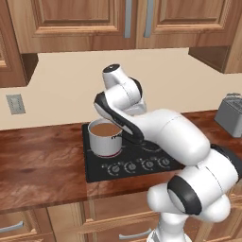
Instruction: Pick up the sugar cube(s) and place them in the saucepan with hot chocolate.
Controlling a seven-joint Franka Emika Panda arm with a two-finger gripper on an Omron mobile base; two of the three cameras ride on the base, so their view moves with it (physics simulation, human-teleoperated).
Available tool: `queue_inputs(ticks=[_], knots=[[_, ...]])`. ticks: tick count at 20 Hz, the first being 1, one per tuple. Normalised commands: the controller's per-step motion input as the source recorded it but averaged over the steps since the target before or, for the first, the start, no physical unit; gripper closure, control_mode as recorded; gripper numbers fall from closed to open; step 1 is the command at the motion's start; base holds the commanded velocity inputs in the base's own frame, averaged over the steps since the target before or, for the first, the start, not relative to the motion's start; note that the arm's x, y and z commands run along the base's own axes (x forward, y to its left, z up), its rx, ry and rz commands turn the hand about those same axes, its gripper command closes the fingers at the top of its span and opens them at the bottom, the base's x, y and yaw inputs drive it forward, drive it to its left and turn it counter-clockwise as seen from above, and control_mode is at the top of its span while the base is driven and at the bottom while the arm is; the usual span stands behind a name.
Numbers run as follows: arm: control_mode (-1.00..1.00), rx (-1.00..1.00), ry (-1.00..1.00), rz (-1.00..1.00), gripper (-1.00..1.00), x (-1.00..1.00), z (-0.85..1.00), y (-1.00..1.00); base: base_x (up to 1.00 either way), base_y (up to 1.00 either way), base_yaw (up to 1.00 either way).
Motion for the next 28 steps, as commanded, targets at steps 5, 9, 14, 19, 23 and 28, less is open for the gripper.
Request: queue_inputs(ticks=[5,9,14,19,23,28], knots=[[-1.00,0.18,0.07,0.15,1.00,0.45,-0.16,0.00,0.00,0.00,0.00],[-1.00,0.08,0.04,0.16,1.00,0.44,-0.35,0.03,0.00,0.00,0.00],[-1.00,0.02,0.11,0.19,1.00,0.41,-0.21,0.06,0.00,0.00,0.00],[-1.00,0.00,0.07,0.14,1.00,0.16,-0.11,0.37,0.00,0.00,0.00],[-1.00,0.00,0.05,0.12,1.00,0.26,-0.25,0.41,0.00,0.00,0.00],[-1.00,0.00,0.07,0.07,1.00,0.48,-0.36,0.10,0.00,0.00,0.00]])
